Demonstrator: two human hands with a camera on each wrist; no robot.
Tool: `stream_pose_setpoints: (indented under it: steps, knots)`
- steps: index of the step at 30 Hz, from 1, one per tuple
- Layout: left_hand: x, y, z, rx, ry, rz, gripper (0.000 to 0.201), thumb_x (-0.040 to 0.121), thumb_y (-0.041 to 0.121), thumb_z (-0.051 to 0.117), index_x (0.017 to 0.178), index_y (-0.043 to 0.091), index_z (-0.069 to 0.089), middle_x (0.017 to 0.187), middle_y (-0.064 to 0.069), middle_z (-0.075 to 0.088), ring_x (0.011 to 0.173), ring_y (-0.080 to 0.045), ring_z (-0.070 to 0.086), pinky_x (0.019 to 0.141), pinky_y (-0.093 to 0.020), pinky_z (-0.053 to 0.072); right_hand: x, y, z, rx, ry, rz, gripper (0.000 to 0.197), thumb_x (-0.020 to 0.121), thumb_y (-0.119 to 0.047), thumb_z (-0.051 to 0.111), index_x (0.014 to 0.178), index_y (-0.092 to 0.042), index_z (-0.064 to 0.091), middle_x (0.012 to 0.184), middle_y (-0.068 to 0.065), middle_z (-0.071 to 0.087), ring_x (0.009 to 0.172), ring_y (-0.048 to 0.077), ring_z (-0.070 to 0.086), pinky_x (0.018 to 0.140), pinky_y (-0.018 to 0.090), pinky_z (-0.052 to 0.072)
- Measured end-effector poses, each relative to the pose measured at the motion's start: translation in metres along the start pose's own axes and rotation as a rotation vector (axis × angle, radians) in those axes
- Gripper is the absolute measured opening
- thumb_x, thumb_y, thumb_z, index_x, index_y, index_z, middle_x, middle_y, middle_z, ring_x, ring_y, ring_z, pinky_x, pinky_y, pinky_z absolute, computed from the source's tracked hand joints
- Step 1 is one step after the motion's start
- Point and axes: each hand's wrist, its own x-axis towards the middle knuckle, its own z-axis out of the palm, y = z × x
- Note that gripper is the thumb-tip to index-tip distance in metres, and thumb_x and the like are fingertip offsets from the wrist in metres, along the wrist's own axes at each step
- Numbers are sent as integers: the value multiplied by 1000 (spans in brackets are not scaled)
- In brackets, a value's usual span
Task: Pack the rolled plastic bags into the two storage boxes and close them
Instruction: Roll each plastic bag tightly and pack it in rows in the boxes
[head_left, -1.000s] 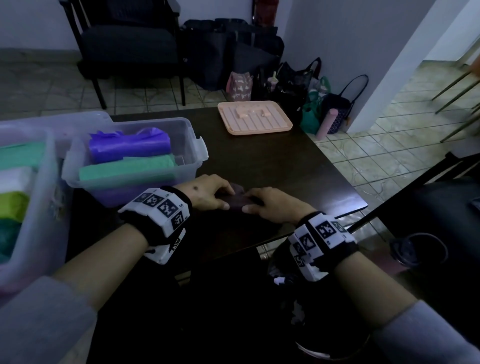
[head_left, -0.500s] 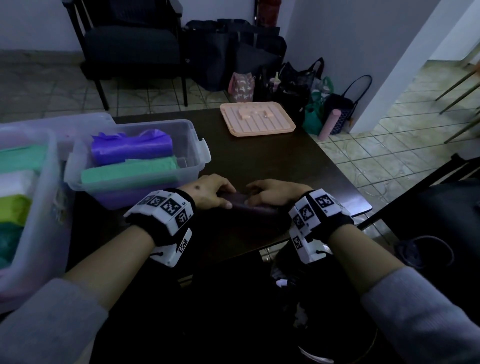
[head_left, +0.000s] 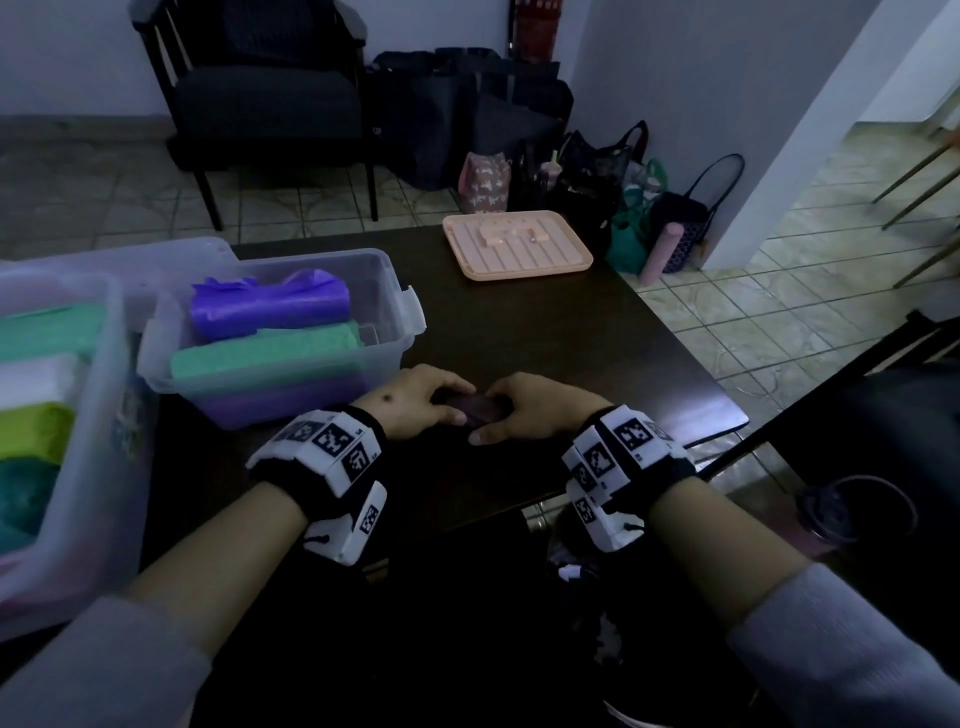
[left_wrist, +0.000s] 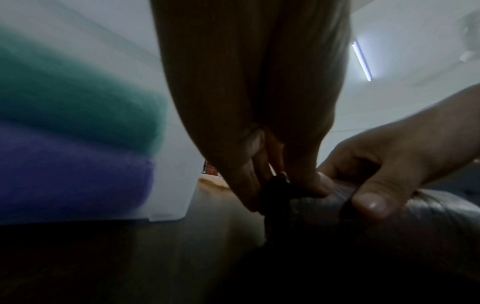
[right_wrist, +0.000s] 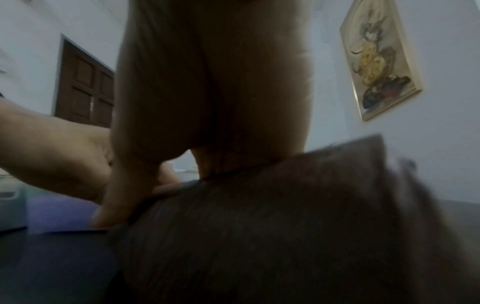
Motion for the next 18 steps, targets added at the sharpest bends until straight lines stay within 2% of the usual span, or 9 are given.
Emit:
stream_pose_setpoints:
  steps: [2, 4, 6, 8, 11, 13, 15, 18]
  knots:
    - [-6, -6, 6, -106, 122, -61, 47, 90, 23, 59, 135, 18, 48, 135, -1, 52, 124, -14, 48, 97, -21, 32, -1, -1, 3, -24, 25, -24, 43, 81, -42, 69, 115, -18, 58, 99, -3, 59, 91, 13, 56, 74, 25, 40]
    - [-15, -16, 13, -319, 294, -166, 50, 90, 29, 59, 135, 11, 47, 134, -3, 53, 124, -17, 49, 102, -24, 33, -2, -4, 8, -47, 51, -58, 43, 82, -41, 68, 116, -17, 58, 101, -2, 59, 91, 13, 56, 76, 24, 41]
    - [-26, -28, 17, -621, 455, -259, 48, 89, 34, 60, 129, 8, 52, 124, -5, 58, 119, -21, 53, 104, -31, 39, -2, -9, 12, -63, 70, -87, 44, 82, -39, 68, 118, -16, 57, 105, 0, 59, 94, 14, 55, 80, 25, 42]
    - [-42, -35, 18, -1004, 555, -343, 48, 90, 34, 59, 129, 7, 49, 119, -6, 55, 116, -25, 52, 96, -34, 43, -1, -16, 15, -87, 79, -117, 45, 82, -38, 69, 119, -16, 57, 108, 0, 57, 98, 15, 55, 83, 27, 42]
    - [-63, -51, 10, -1368, 771, -387, 70, 88, 40, 59, 144, 12, 29, 142, -11, 39, 131, -36, 38, 98, -47, 41, 2, -28, 19, -131, 61, -152, 45, 82, -36, 69, 119, -16, 57, 110, 0, 58, 101, 16, 56, 84, 27, 43]
    - [-72, -66, -3, -1475, 963, -388, 78, 86, 47, 58, 147, 21, 18, 149, -10, 30, 133, -37, 34, 96, -55, 39, 3, -38, 22, -149, 49, -180, 45, 82, -36, 69, 120, -15, 57, 113, 2, 59, 102, 17, 56, 87, 28, 45]
    - [-77, -79, -17, -1530, 1088, -408, 75, 88, 49, 54, 146, 23, 15, 149, -8, 30, 130, -36, 38, 92, -59, 41, 2, -49, 24, -167, 47, -220, 45, 82, -36, 69, 120, -14, 58, 113, 3, 60, 102, 17, 57, 86, 27, 44]
    - [-80, -87, -34, -1582, 1117, -359, 52, 97, 33, 46, 142, 16, 28, 144, -9, 36, 128, -33, 41, 88, -54, 43, -3, -71, 22, -170, 47, -287, 44, 81, -36, 70, 119, -16, 60, 111, 1, 61, 103, 16, 58, 85, 25, 44]
